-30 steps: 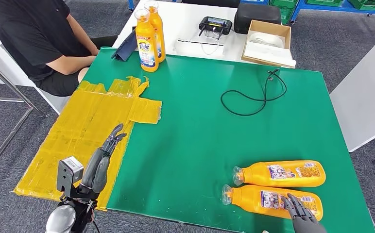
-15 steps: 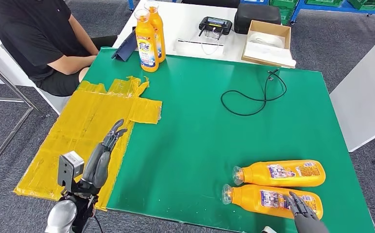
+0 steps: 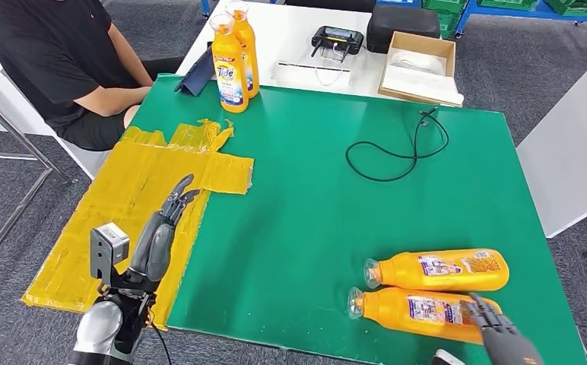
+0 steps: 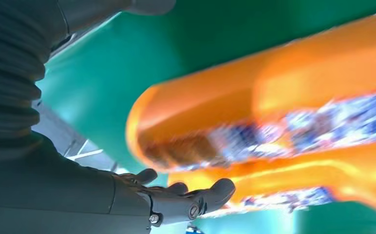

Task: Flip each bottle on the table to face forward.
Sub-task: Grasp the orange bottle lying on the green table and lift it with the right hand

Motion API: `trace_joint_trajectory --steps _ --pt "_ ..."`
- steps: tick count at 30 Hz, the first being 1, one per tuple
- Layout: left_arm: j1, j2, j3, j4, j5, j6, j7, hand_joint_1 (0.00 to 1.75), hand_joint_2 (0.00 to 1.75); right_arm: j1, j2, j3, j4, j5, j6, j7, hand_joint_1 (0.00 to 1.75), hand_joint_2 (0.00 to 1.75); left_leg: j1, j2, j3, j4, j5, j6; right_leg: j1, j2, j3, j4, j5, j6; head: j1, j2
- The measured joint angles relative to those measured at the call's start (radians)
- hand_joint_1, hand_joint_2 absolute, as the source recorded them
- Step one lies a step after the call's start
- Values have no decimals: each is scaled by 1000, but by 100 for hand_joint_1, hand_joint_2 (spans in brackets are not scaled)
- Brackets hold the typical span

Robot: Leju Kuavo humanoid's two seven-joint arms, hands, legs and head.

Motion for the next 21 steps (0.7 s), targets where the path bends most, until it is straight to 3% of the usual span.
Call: trace_joint_trajectory --steps 6,21 --pt "-9 7 0 9 12 -2 4 0 0 0 -20 -72 -13 8 57 -29 0 175 0 0 0 0 0 0 0 0 0 0 0 0 0 0" --pt "-23 12 0 25 13 -3 5 0 0 4 -31 -102 -15 18 57 -29 0 175 0 0 0 0 0 0 0 0 0 0 0 0 0 0"
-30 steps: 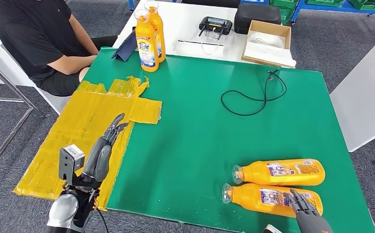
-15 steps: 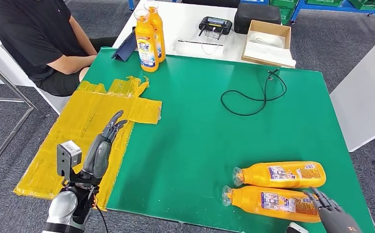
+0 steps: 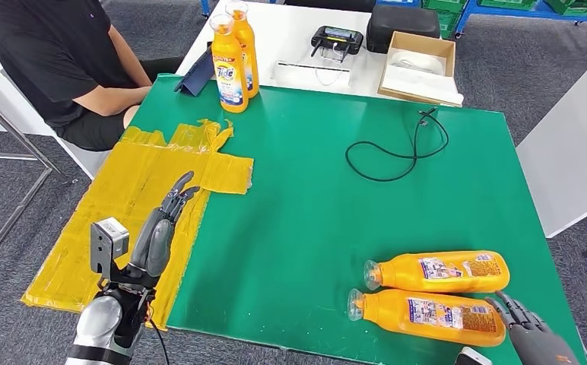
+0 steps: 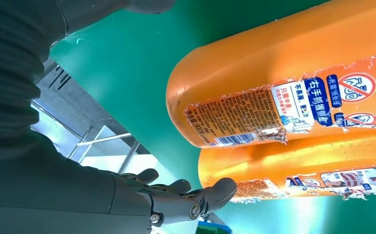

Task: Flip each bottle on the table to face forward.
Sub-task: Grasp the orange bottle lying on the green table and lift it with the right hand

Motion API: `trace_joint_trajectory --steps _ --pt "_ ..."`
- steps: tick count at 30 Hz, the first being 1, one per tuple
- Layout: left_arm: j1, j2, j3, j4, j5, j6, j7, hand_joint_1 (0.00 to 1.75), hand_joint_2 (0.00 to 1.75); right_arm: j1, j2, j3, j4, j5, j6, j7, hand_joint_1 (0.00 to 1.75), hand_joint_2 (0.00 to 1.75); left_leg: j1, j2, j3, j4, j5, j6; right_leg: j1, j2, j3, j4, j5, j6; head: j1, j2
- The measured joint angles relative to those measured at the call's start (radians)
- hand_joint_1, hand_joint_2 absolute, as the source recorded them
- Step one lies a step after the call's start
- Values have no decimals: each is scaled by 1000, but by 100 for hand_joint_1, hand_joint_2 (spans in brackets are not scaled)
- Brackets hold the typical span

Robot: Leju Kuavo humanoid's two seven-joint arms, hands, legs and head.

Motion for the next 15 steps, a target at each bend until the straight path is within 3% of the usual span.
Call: trace_joint_trajectory --steps 15 --pt "-14 1 -3 8 0 -3 5 0 0 -19 -20 1 13 6 20 0 0 175 0 0 0 0 0 0 0 0 0 0 0 0 0 0"
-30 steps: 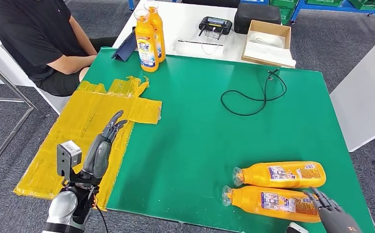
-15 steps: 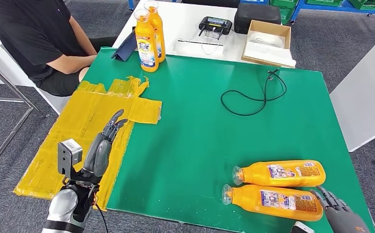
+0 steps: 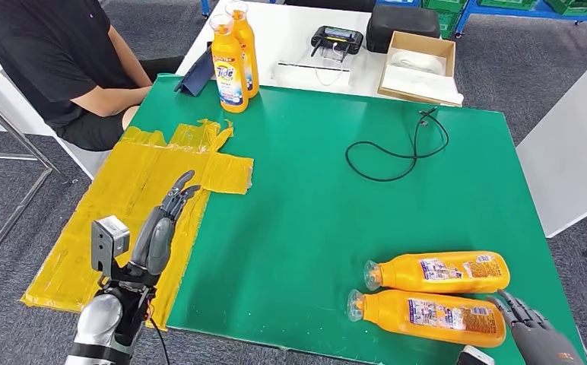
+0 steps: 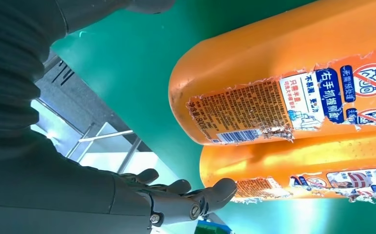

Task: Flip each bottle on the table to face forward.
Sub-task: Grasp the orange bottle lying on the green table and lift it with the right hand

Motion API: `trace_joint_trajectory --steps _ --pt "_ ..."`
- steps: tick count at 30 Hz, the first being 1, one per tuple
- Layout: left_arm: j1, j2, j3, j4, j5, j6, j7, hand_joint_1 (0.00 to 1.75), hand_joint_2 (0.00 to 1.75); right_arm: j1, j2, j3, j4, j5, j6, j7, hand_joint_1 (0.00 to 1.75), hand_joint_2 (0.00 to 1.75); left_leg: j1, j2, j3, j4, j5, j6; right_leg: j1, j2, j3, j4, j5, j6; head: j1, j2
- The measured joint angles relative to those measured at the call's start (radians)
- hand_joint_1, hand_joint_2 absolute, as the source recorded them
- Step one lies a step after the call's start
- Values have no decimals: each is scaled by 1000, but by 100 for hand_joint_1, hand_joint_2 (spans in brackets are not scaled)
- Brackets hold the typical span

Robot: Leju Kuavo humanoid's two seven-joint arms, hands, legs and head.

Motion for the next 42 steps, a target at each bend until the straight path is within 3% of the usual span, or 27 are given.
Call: trace_joint_trajectory --steps 16,38,39,42 --pt "-23 1 -14 22 0 -6 5 0 0 -42 3 38 62 22 -1 0 0 175 0 0 0 0 0 0 0 0 0 0 0 0 0 0" --pt "-43 1 -40 57 -8 4 11 0 0 -132 12 218 175 87 -50 45 2 175 0 0 0 0 0 0 0 0 0 0 0 0 0 0" --pt "-43 1 -40 58 -8 4 11 0 0 -136 11 228 178 87 -51 49 37 175 0 0 0 0 0 0 0 0 0 0 0 0 0 0" --pt "-49 1 -43 64 -8 3 11 0 0 -149 1 266 190 82 -48 67 164 175 0 0 1 0 0 0 0 0 0 0 0 0 0 0"
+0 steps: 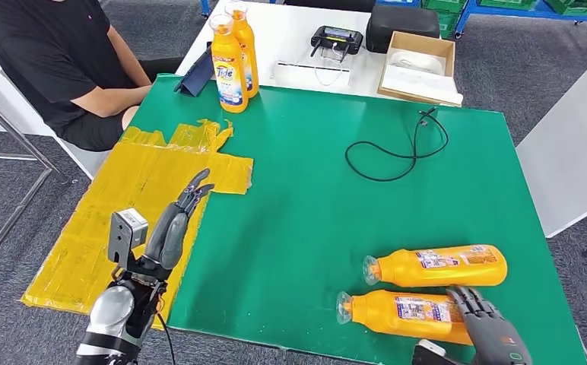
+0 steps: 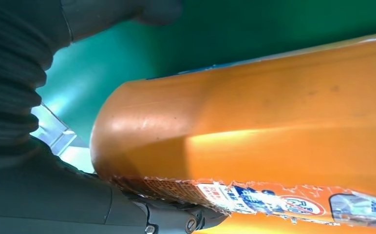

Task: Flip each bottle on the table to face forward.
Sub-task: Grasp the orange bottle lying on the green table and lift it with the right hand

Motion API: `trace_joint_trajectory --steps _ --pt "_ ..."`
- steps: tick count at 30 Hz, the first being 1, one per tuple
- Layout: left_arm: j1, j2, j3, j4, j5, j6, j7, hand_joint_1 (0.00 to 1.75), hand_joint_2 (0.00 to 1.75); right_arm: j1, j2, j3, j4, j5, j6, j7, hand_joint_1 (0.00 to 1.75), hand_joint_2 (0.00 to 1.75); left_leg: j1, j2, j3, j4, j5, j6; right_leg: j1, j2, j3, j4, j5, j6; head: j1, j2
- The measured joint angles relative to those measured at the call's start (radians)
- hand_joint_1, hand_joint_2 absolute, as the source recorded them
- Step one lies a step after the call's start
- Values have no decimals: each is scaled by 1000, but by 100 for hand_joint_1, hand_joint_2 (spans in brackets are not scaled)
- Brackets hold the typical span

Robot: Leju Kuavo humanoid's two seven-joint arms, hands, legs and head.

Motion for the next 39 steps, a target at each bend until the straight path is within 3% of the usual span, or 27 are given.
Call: trace_joint_trajectory --steps 2,12,24,29,33,36,39 --pt "-8 0 -3 7 0 -1 0 0 0 -9 -15 35 14 -11 0 18 173 175 0 0 1 0 0 0 0 0 0 0 0 0 0 0" --pt "-70 0 -41 46 28 8 31 0 0 -111 -106 280 106 -110 -80 154 173 175 2 10 27 0 -12 0 1 7 12 -2 -5 -2 1 0" --pt "-110 0 -68 78 53 8 46 0 0 -197 -201 473 133 -215 -136 221 175 175 7 20 50 0 -22 -3 6 18 32 -4 -10 -6 1 0" --pt "-103 1 -69 84 61 10 36 0 0 -183 -216 517 132 -332 -281 192 175 175 9 20 49 0 -23 -4 8 18 39 -5 -10 -7 1 0" --pt "-51 1 -57 46 60 17 39 0 0 -125 -139 477 88 -464 -349 92 175 175 10 18 44 0 -21 -4 9 17 41 -4 -10 -7 0 0" --pt "-4 0 -43 0 50 15 51 0 0 -63 13 355 16 -605 -282 -38 175 175 11 12 37 0 -19 -6 10 13 36 -3 -11 -7 0 0" --pt "32 -5 -35 -37 36 5 60 0 0 -36 190 205 -67 -659 -176 -90 175 175 11 11 30 0 -17 -8 10 12 27 -1 -11 -8 0 0"
